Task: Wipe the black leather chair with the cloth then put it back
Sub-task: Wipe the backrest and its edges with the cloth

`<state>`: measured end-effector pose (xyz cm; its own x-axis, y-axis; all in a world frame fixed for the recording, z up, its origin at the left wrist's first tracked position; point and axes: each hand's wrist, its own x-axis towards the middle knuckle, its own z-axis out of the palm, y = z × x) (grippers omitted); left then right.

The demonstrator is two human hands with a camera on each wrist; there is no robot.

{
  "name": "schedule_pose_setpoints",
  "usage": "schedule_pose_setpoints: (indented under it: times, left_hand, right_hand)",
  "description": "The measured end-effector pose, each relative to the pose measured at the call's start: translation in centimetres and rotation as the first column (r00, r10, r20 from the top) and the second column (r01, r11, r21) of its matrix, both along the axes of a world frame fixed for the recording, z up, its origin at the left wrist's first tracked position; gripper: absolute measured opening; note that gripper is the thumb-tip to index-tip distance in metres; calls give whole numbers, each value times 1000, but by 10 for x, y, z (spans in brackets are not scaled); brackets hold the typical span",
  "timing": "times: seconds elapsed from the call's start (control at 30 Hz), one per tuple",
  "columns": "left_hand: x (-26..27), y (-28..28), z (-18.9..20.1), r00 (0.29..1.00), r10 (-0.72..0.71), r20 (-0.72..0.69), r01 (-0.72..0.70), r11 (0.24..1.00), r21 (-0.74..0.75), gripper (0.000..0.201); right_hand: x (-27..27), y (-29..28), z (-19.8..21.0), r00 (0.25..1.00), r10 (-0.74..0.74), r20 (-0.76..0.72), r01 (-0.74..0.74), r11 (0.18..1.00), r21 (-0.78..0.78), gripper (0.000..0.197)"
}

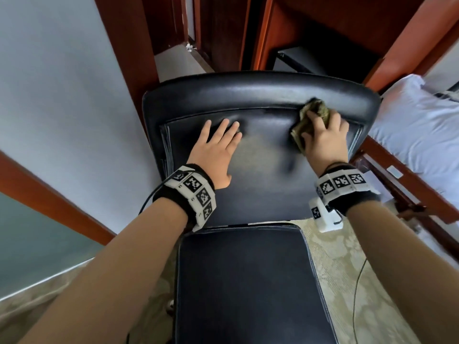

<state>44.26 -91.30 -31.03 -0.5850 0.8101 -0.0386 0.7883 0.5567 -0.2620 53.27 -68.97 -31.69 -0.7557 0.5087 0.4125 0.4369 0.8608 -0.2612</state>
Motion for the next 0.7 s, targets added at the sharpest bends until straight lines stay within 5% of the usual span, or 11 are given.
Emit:
schedule_pose_setpoints:
  times: [0.27,0.4,0.53,0.7]
  left_hand:
    - [-7,-2,-4,999,-17,40,15,999,43,89]
    - [-8,-3,-3,997,-44,56,42,999,32,90]
    - [-12,-9,-2,995,-96,-4,96,995,12,87]
    - [-19,-28,11,974,-157,-161,161,987,8,82]
  right_hand:
    - [-9,-14,4,997,-73,2,73,993,-88,47]
    - [-24,-42,11,990,116,75,-117,993,4,48]
    - [-22,-48,17,966,176,188,-185,982,28,55]
    - [-13,-51,8,976,160,147,-163,987,5,62]
